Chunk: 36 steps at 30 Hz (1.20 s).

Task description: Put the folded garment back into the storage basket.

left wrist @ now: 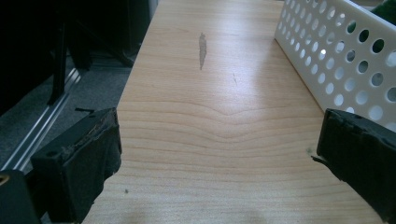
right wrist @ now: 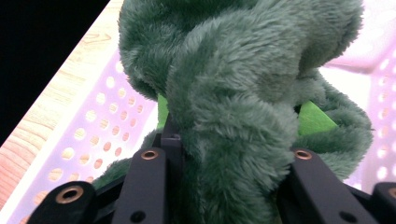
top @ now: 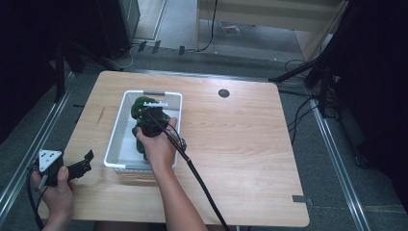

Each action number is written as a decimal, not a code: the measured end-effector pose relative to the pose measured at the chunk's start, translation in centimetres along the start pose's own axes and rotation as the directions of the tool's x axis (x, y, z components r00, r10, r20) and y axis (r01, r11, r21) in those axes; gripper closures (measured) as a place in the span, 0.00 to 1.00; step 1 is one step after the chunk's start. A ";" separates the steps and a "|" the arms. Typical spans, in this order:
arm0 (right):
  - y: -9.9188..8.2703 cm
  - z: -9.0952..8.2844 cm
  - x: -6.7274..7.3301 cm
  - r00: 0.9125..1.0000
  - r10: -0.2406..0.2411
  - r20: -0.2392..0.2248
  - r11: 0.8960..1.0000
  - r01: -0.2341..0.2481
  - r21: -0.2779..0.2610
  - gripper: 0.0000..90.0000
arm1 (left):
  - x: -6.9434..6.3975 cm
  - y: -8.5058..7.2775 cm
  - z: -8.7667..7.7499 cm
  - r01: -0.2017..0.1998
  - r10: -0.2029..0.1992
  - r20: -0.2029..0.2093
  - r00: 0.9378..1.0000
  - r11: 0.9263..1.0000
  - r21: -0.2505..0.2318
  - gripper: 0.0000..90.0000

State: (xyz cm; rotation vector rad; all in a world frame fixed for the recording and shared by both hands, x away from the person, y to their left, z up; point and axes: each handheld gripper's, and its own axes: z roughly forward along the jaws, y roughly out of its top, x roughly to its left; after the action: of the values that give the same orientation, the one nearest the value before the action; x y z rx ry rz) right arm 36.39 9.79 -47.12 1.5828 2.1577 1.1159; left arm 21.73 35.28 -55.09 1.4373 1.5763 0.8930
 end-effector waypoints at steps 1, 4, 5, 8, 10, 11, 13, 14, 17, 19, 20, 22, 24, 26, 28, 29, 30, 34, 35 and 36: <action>-0.1 0.2 0.0 1.000 -0.001 0.002 1.000 0.001 -0.002 0.71 | 0.0 0.0 0.0 0.001 -0.001 0.002 1.000 1.000 -0.001 0.01; -0.3 0.7 -0.1 0.999 -0.029 0.038 1.000 0.029 -0.001 0.69 | 0.0 0.0 0.0 0.001 -0.001 0.002 1.000 1.000 -0.001 0.01; -0.3 1.0 -0.2 0.999 -0.013 0.035 1.000 0.013 0.019 0.68 | 0.0 0.0 0.0 0.002 -0.002 0.003 1.000 1.000 -0.001 0.01; -0.4 1.3 -0.2 0.999 -0.018 0.036 0.999 0.016 0.036 0.67 | 0.0 0.0 0.0 0.003 -0.003 0.003 1.000 1.000 0.000 0.01; -0.5 1.6 -0.2 0.999 -0.019 0.040 0.998 0.016 0.055 0.64 | 0.0 0.0 0.0 0.002 -0.002 0.003 1.000 1.000 0.001 0.01; -0.6 2.0 -0.2 0.999 -0.016 0.052 0.997 0.013 0.072 0.58 | 0.0 0.0 0.0 0.003 -0.003 0.003 1.000 1.000 0.001 0.01; -0.7 2.3 -0.4 0.999 -0.009 0.045 0.996 0.005 0.084 0.50 | 0.0 0.0 0.1 0.006 -0.006 0.003 1.000 1.000 -0.001 0.01; -0.7 2.4 -0.4 0.999 -0.005 0.048 0.996 0.001 0.091 0.46 | 0.0 0.0 0.1 0.006 -0.006 0.003 1.000 1.000 -0.001 0.01; -0.7 2.5 -0.4 0.999 -0.006 0.051 0.996 0.001 0.089 0.37 | 0.0 0.0 0.0 0.002 -0.002 0.004 1.000 1.000 0.002 0.01; -0.4 2.2 -0.5 0.998 0.007 0.057 0.997 -0.011 0.081 0.30 | 0.0 0.0 0.1 0.004 -0.004 0.004 1.000 1.000 0.001 0.01; -0.4 2.2 -0.5 0.998 0.007 0.057 0.997 -0.011 0.081 0.30 | 0.0 0.0 0.1 0.003 -0.003 0.004 1.000 1.000 0.001 0.01; -0.2 1.8 -0.6 0.998 0.009 0.060 0.998 -0.013 0.069 0.29 | 0.0 0.0 0.1 0.003 -0.003 0.003 1.000 1.000 0.002 0.01; -0.1 1.5 -0.7 0.999 0.015 0.049 0.998 -0.017 0.054 0.38 | 0.0 0.0 0.1 0.005 -0.005 0.003 1.000 1.000 0.003 0.01; -0.1 1.2 -0.7 1.000 0.009 0.028 0.999 -0.010 0.037 0.54 | 0.0 0.0 0.1 0.006 -0.006 0.003 1.000 1.000 0.003 0.01; -0.1 0.9 -0.7 1.000 0.007 0.021 1.000 -0.007 0.015 0.72 | 0.0 0.0 0.1 0.006 -0.006 0.003 1.000 1.000 0.003 0.01; -0.1 0.9 -0.7 1.000 0.007 0.021 1.000 -0.007 0.015 0.72 | 0.0 0.0 0.1 0.006 -0.006 0.003 1.000 1.000 0.003 0.01; -0.2 1.0 -0.6 1.000 0.010 0.017 1.000 -0.010 0.022 0.74 | 0.0 0.0 0.1 0.006 -0.006 0.003 1.000 1.000 0.003 0.01; -0.4 1.4 -0.8 0.998 -0.006 0.068 0.998 0.002 0.055 0.76 | 0.0 0.0 0.1 0.006 -0.007 0.004 1.000 1.000 0.004 0.01; -0.4 1.4 -0.9 0.996 -0.004 0.086 0.998 -0.001 0.057 0.73 | 0.0 0.0 0.1 0.007 -0.007 0.004 1.000 1.000 0.004 0.01; -0.3 1.3 -1.0 0.993 -0.008 0.117 0.998 0.001 0.058 0.66 | 0.0 0.0 0.1 0.007 -0.007 0.004 1.000 1.000 0.004 0.01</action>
State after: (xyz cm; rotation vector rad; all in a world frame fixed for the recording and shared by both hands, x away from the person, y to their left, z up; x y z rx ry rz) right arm 37.32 9.46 -48.50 1.6240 2.1337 0.9422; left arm 21.80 35.32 -55.09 1.4353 1.5802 0.8829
